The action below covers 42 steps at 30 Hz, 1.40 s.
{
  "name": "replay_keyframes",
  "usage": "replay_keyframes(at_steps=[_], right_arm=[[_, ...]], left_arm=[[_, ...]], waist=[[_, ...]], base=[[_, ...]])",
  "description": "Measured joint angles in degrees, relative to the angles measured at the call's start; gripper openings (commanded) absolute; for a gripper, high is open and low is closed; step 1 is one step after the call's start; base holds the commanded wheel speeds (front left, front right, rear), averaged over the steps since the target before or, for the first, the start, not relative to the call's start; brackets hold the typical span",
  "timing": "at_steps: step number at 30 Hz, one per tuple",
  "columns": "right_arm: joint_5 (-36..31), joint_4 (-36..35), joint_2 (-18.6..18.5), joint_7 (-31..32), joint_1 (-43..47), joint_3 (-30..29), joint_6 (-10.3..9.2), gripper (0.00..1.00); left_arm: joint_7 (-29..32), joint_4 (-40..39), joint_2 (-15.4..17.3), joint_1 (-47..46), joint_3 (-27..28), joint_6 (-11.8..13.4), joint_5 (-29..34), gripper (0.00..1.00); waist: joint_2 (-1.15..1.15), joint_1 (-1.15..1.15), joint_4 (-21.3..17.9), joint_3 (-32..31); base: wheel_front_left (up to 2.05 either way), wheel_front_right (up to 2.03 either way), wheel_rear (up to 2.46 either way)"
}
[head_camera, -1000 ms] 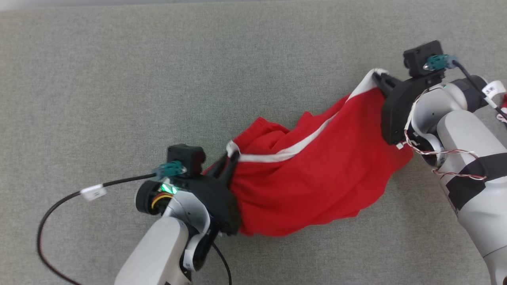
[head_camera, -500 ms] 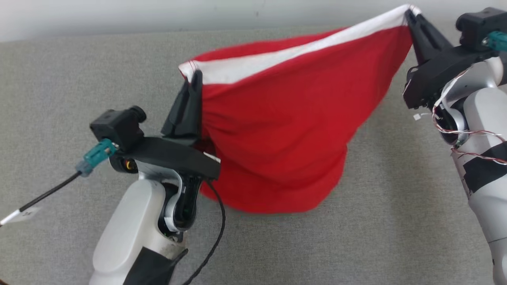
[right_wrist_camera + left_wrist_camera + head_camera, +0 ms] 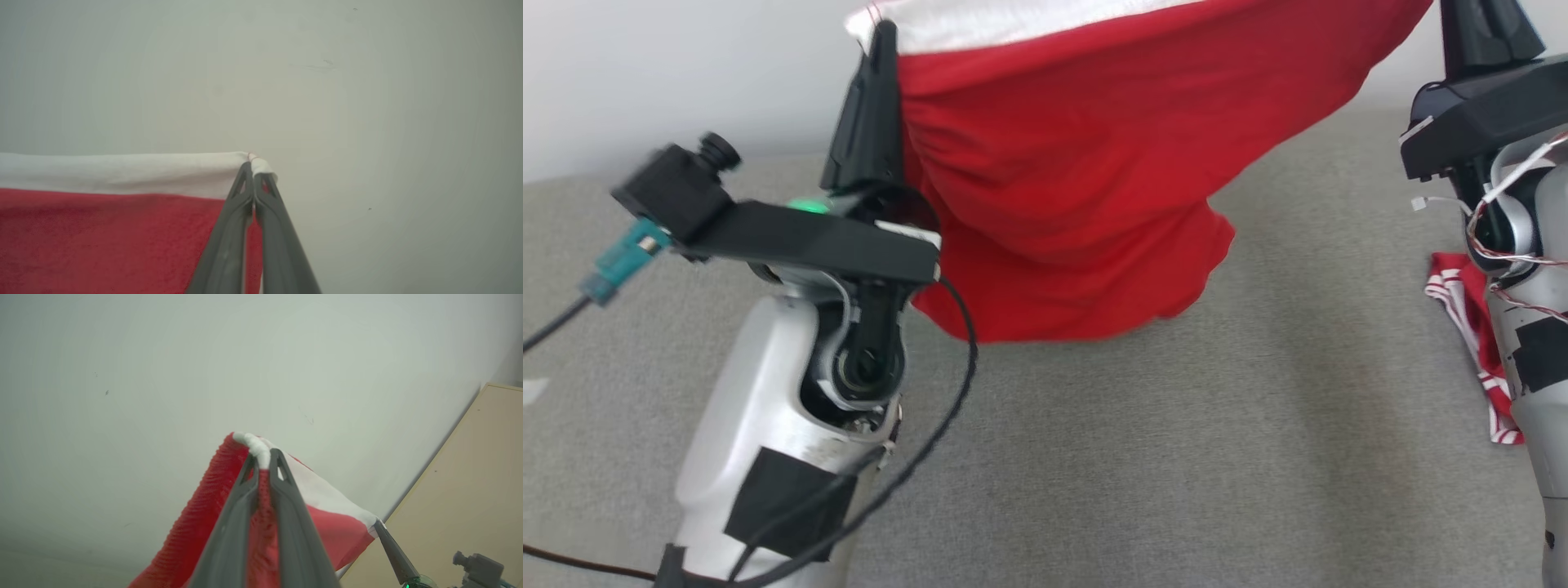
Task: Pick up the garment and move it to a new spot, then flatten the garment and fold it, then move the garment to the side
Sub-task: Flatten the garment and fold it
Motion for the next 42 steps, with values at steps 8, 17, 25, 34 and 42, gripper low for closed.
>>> replay_keyframes(at_steps=[8,17,25,34,42], right_arm=[[4.12,-6.37,-0.3,6.6,3.39,0.69,0.0,0.0],[5.52,-5.73,-1.12,8.25,4.09,3.54,0.0,0.0],[3.64,3.72,1.38,0.76,-3.82,5.04,0.0,0.0],[-8.64,11.9,3.67,-10.59,-14.85,3.19,0.03,0.0],[-16.07,10.54,5.43,-11.05,-13.01,1.05,0.07,0.0]], left_arm=[[6.21,-3.5,0.55,-1.59,4.24,3.69,-8.54,0.0],[7.28,0.73,0.8,-4.3,4.69,5.05,-10.57,0.0],[0.04,11.84,0.24,-13.02,6.21,2.49,-10.55,0.0],[-3.54,17.24,-0.35,-20.73,12.48,-2.16,-4.39,0.0],[-3.6,14.94,-0.23,-17.53,13.69,-4.04,-3.53,0.0]], waist=[[0.0,0.0,-3.04,-2.52],[0.0,0.01,-4.32,0.05],[0.0,0.01,-4.89,3.08],[0.01,0.02,-5.72,6.34],[0.01,0.02,-6.3,9.9]], base=[[0.0,0.0,0.0],[0.0,0.0,0.0],[0.0,0.0,0.0],[0.0,0.0,0.0],[0.0,0.0,0.0]])
